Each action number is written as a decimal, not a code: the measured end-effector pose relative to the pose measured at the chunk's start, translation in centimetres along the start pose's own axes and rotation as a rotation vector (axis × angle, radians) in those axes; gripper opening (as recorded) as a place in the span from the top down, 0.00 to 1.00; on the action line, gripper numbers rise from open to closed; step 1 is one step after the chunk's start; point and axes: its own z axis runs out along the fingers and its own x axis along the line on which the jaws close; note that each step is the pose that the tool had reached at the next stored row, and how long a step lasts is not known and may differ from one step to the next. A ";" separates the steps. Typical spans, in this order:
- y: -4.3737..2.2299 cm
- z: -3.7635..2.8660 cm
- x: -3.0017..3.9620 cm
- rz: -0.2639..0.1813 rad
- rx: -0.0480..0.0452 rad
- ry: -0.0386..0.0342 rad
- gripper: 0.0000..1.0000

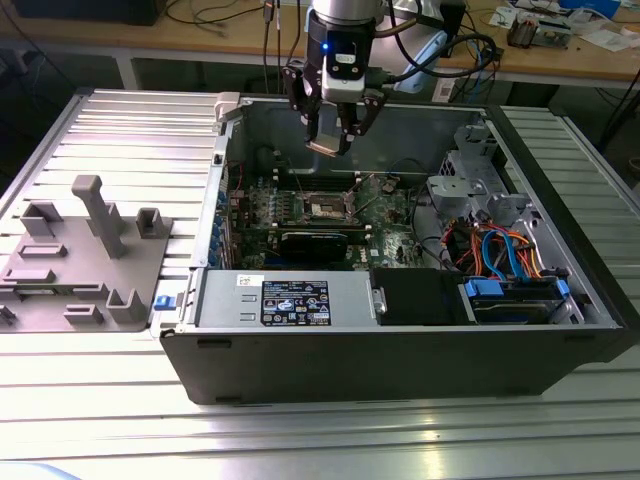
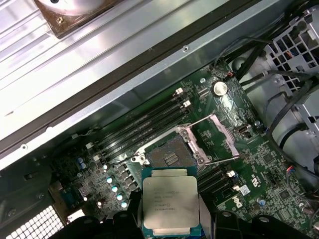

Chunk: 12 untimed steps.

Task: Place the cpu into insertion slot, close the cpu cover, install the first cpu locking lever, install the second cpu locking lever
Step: 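Place the cpu into insertion slot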

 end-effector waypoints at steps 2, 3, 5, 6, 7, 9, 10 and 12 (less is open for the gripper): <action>0.00 0.00 0.00 0.002 0.0000 0.0000 0.46; 0.00 0.00 0.00 0.003 -0.0001 0.0000 0.46; 0.00 0.00 0.00 0.005 -0.0001 -0.0001 0.46; 0.00 0.00 0.00 0.006 -0.0001 0.0000 0.46; 0.00 0.00 0.00 0.007 -0.0001 -0.0001 0.46; 0.00 0.00 0.00 0.008 -0.0001 0.0000 0.46; 0.00 0.00 0.00 0.009 -0.0002 -0.0001 0.46; 0.00 0.00 0.00 0.011 -0.0002 -0.0001 0.46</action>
